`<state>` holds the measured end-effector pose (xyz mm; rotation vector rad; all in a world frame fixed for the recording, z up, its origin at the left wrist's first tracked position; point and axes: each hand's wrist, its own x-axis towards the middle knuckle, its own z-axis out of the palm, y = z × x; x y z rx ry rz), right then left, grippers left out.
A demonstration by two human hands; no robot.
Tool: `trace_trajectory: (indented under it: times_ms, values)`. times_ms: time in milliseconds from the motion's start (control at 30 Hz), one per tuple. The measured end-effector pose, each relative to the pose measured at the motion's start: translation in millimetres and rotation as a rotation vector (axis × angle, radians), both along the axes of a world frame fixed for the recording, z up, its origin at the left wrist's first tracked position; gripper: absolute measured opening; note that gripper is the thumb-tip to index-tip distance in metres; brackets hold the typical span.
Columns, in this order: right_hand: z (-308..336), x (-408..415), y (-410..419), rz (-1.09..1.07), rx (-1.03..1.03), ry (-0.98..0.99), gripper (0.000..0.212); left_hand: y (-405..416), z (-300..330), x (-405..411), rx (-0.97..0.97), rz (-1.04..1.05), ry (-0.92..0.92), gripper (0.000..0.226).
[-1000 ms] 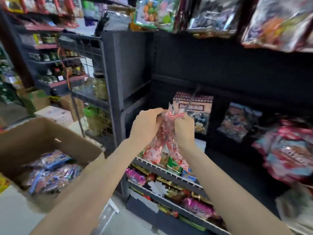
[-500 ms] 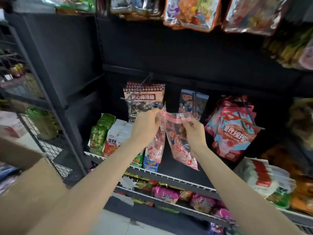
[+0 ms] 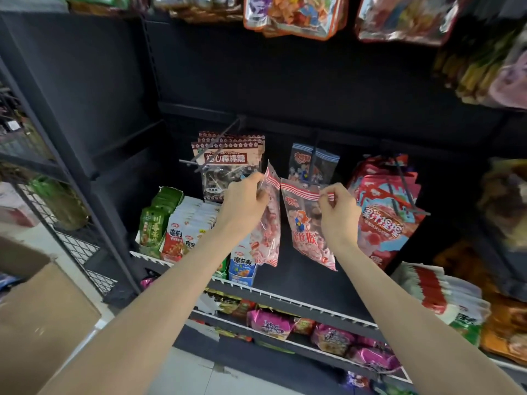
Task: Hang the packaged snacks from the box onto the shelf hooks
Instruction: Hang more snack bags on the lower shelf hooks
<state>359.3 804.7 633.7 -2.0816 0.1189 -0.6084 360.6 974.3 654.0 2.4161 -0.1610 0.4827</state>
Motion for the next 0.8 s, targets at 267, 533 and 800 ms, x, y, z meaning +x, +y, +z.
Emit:
trace_trajectory:
  times_ms: [267, 533, 800]
  values:
    - [-1, 6, -8, -0.011, -0.145, 0.01, 0.009, -10, 1, 3, 0.009, -0.028, 0.003, 0.025]
    - [0, 35, -11, -0.036, -0.212, 0.039, 0.013, -11, 4, 12, 0.019, -0.008, 0.024, 0.021]
    - [5, 75, -12, 0.002, -0.382, 0.04, 0.026, -12, 9, 32, 0.046, 0.005, 0.045, 0.026]
